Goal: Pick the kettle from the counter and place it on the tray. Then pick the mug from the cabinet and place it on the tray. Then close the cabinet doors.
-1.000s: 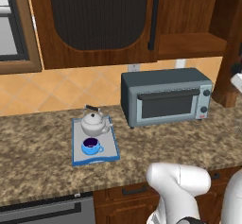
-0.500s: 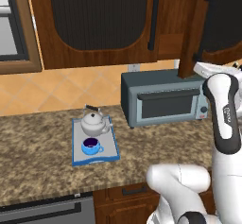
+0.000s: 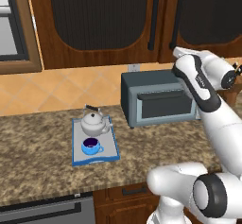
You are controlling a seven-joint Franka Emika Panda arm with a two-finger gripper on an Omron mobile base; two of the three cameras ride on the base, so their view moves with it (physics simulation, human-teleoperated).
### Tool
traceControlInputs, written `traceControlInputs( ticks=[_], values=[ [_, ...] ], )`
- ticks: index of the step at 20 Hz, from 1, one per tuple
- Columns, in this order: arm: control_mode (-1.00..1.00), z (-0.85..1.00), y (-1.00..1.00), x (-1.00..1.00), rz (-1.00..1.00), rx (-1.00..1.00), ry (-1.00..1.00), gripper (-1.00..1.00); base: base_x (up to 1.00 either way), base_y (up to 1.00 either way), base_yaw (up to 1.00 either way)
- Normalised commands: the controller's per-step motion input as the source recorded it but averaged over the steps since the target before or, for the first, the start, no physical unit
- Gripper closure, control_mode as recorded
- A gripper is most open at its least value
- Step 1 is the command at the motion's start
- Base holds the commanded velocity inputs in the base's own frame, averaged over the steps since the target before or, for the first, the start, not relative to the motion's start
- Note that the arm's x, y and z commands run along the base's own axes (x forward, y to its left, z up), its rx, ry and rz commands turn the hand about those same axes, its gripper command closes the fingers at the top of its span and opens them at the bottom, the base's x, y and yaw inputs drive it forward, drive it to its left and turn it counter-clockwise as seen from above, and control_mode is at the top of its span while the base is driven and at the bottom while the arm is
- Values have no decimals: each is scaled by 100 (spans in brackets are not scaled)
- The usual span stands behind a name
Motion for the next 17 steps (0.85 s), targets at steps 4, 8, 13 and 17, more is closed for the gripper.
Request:
traceControlInputs(
  ticks=[4,8,13,17],
  values=[
    [-100,27,0,73,-9,2,11,100,0,0,0],
    [-100,13,0,66,-10,1,17,100,0,0,0],
    [-100,35,-10,50,-12,0,36,100,0,0,0],
    [-100,13,-12,44,-11,1,33,100,0,0,0]
  ],
)
